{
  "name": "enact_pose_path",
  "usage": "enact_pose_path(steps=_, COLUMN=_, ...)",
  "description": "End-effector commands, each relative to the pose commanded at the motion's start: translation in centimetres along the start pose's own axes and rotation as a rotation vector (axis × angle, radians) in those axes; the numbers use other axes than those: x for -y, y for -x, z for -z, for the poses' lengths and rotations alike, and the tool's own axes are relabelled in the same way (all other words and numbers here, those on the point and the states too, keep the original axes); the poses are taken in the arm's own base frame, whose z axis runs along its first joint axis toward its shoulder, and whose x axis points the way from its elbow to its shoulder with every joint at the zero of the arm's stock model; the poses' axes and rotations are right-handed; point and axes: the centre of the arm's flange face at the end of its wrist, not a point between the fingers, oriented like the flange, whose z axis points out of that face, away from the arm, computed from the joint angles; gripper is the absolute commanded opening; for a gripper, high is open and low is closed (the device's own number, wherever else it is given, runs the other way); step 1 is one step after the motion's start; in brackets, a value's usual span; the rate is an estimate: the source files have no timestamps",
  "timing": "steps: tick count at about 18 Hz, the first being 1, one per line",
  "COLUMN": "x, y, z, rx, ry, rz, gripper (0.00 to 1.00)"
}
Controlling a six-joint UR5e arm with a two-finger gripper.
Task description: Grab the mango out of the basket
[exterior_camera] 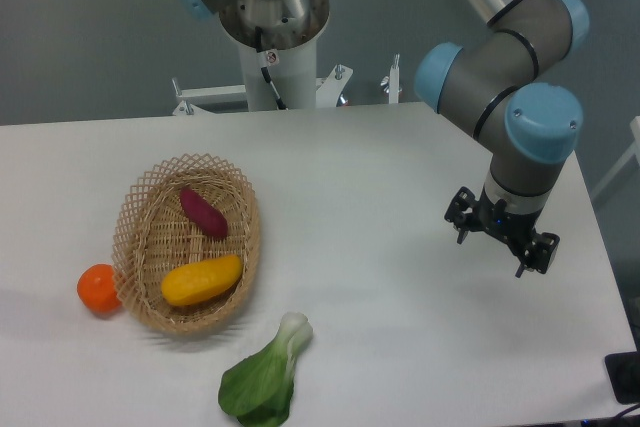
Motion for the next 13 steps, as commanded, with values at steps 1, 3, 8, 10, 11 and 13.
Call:
enact_pose_path(steps=1, x=-0.1, y=0.0, z=0.0, rx=0.000, ry=-0.001, rz=0.002, gripper=1.00)
enact_pose_path(steps=3, x=0.1, y=-0.3, z=-0.1, rx=-0.006, ry=-0.005, rz=0.010, gripper=1.00)
enact_pose_path(steps=8, x=1.2, y=-0.8, z=0.3, rx=-0.027, ry=-0.093, rz=0.080, gripper=1.00)
enact_pose_path(steps=10, x=2.3, y=-1.0, z=0.7, rx=-0.036, ry=-0.133, rz=0.135, gripper=1.00)
enact_pose_path(steps=11, x=3.3, y=-1.5, z=0.5, rx=-0.044, ry=-0.137, rz=0.150, gripper=1.00)
enact_pose_path(steps=13, x=5.4, y=-2.6, z=0.5, rx=-0.052, ry=-0.139, rz=0.150, gripper=1.00)
